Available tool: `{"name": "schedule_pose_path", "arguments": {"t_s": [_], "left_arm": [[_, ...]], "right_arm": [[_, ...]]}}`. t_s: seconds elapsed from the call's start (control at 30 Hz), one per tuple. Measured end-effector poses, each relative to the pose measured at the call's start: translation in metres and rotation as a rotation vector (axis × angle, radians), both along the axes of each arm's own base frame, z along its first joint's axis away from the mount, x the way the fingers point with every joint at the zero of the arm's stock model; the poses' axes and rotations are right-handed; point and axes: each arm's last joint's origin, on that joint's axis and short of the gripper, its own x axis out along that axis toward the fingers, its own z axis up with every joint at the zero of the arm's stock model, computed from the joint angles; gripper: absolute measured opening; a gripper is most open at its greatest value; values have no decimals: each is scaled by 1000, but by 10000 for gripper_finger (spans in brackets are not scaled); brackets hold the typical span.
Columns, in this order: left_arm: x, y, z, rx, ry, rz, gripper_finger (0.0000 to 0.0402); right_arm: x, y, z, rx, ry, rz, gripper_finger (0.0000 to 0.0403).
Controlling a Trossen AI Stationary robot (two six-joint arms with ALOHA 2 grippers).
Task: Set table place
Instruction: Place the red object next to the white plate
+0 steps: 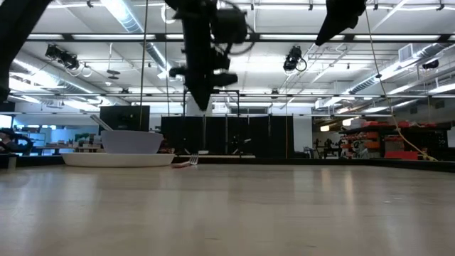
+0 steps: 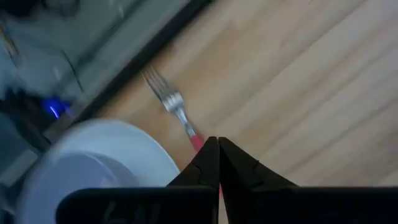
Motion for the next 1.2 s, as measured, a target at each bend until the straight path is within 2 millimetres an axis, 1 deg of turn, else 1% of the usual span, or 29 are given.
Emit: {"name": "schedule_pose_path", "arguments": {"t_s": [0.07,0.2,0.3,0.43,0.5,0.57,0.63,0.73,0.8,0.9,0.97,1.0,1.07,1.2], "left_arm": [[-1,-11,14,59,-6,-67,6],[-8,-32,41,103,-26,-201,12],[-17,-44,59,126,-43,-273,7],[-31,-57,81,142,-81,-322,9],[-38,-64,90,147,-88,-348,12],[-45,-70,98,149,-91,-380,10],[-54,-75,98,152,-104,-397,6],[-72,-80,89,134,-128,-438,7],[-87,-83,82,100,-176,-489,10],[-109,-88,80,51,-336,-607,7],[-122,-91,81,53,-459,-702,5],[-131,-92,79,56,-490,-735,5],[-145,-94,79,82,-576,-776,9],[-178,-96,72,129,-661,-800,9]], "right_arm": [[1,1,2,8,-16,30,3],[-1,6,9,67,-74,161,3],[-3,10,16,82,-137,262,3],[-11,17,26,80,-195,363,3],[-16,21,27,73,-215,402,3],[-22,26,25,70,-241,447,2],[-29,31,19,83,-294,520,2],[-43,36,11,126,-393,617,2],[-55,37,6,156,-435,635,2],[-70,35,1,168,-488,638,2],[-81,34,-1,162,-527,656,2],[-84,34,-3,161,-543,672,2],[-92,33,-5,156,-586,720,2],[-104,33,-11,162,-625,779,4]]}}
